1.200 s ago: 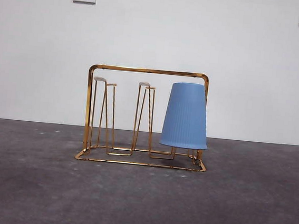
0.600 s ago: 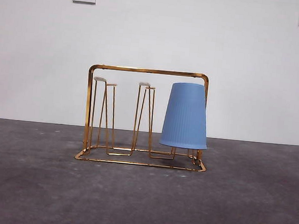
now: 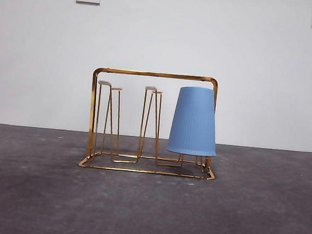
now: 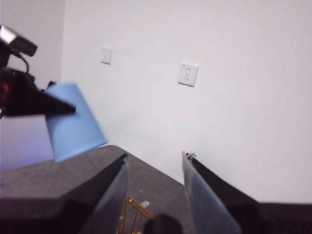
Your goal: Pick up cup 1,put cup 1 in the cup rack,pick up cup 2,put cup 2 in the cup rack
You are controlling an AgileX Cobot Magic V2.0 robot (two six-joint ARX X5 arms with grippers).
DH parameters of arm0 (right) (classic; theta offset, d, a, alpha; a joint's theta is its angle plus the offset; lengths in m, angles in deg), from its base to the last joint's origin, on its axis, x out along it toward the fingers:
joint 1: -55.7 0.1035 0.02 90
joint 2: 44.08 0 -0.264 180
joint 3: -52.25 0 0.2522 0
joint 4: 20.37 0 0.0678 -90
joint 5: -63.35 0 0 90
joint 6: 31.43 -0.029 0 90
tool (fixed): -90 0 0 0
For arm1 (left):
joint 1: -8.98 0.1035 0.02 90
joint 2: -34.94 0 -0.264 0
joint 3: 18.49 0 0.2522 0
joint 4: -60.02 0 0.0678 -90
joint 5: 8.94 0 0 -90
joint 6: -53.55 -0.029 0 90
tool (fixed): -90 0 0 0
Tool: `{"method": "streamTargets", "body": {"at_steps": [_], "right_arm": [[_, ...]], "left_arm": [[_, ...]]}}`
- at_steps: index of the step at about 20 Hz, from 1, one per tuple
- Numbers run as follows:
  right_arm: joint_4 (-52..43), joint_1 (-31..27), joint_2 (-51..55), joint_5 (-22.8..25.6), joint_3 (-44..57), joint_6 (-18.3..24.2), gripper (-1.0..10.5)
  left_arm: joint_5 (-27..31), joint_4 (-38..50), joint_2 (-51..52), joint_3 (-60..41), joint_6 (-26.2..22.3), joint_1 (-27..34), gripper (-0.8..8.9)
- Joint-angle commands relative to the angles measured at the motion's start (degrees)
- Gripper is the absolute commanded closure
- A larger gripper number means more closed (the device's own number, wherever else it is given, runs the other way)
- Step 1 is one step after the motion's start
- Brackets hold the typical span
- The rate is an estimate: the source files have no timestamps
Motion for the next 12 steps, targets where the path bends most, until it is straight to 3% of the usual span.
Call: {"method": "streamTargets", "body": {"at_steps": [1,8,12], "right_arm": [[0.4,0.0,0.0,0.2,0.2,-0.3,7.6],[1.1,0.0,0.0,0.2,0.2,-1.9,7.6],[3.5,0.0,0.0,0.2,0.2,-1.9,7.6]], "left_arm": [[11.2,-9.3,0.8,-0.9,-4.4,-1.1,8.2],[20.0,-4.2,2.9,-9.6,-4.2,-3.2,8.21],[21.7,0.5,1.9,-16.0,-4.6,-3.1,8.21]]}}
